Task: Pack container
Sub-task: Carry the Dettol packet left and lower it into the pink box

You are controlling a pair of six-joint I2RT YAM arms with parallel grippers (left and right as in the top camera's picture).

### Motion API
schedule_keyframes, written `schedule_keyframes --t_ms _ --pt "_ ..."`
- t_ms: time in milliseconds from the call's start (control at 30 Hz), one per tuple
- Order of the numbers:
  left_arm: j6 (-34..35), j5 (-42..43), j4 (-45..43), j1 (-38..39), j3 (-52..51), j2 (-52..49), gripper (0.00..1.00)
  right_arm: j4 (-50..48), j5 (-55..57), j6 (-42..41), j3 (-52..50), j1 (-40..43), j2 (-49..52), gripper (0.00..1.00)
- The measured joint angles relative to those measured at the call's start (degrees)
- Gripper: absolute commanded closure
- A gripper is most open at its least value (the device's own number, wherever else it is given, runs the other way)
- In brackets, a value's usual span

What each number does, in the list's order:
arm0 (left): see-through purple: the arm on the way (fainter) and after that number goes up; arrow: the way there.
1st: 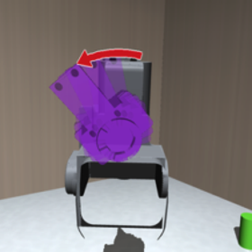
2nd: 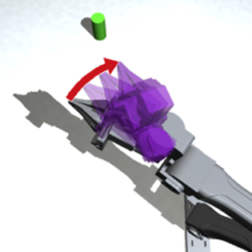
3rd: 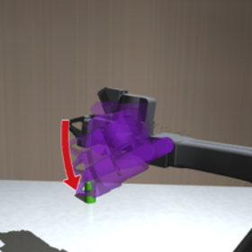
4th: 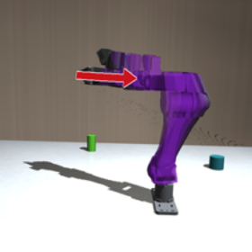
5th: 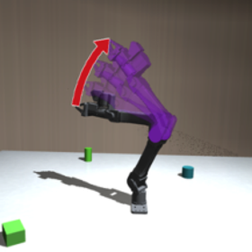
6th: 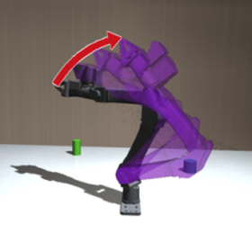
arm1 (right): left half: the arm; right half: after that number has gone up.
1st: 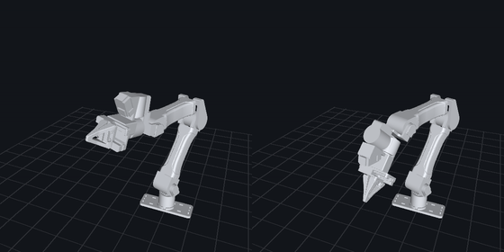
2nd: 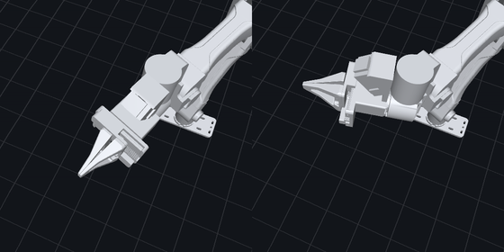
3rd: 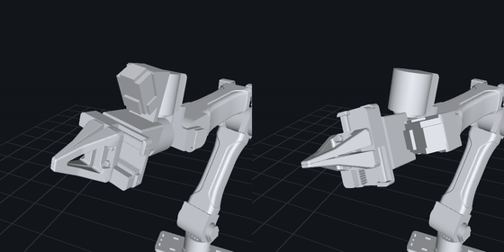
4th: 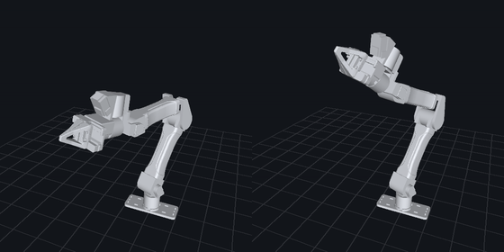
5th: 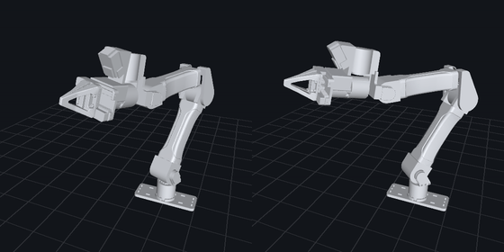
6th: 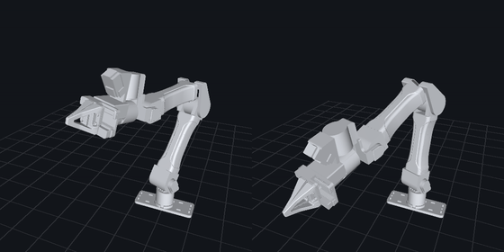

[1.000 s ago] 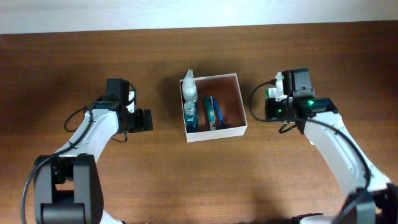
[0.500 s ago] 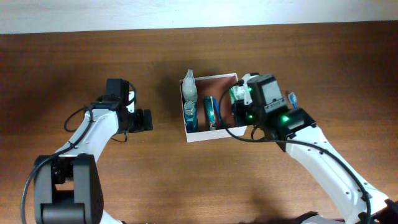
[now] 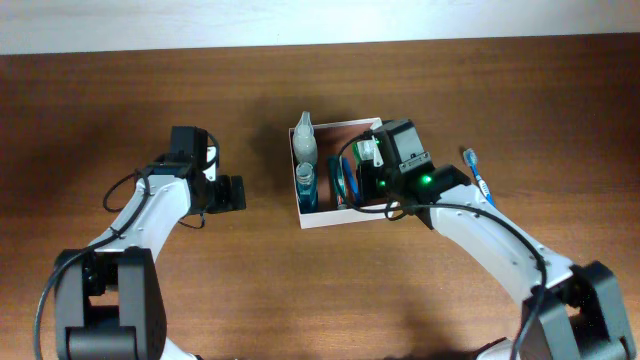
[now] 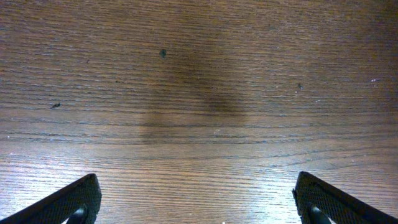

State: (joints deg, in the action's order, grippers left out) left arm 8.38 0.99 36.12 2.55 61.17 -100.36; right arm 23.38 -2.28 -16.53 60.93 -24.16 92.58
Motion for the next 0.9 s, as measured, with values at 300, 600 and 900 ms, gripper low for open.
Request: schedule_keyframes --t_ms 300,600,900 --pt "0.0 0.0 0.0 0.0 0.0 0.0 0.01 -2.49 -0.7 0.02 0.0 0.0 5.92 0.83" --pt "0.0 0.0 0.02 0.0 0.0 0.0 0.01 -5.53 -2.32 -0.31 0.0 -0.44 8.02 0.62" --pt "0.0 0.02 0.02 0.0 0.0 0.0 0.01 0.15 -2.58 0.33 2.45 -1.55 7.98 0.58"
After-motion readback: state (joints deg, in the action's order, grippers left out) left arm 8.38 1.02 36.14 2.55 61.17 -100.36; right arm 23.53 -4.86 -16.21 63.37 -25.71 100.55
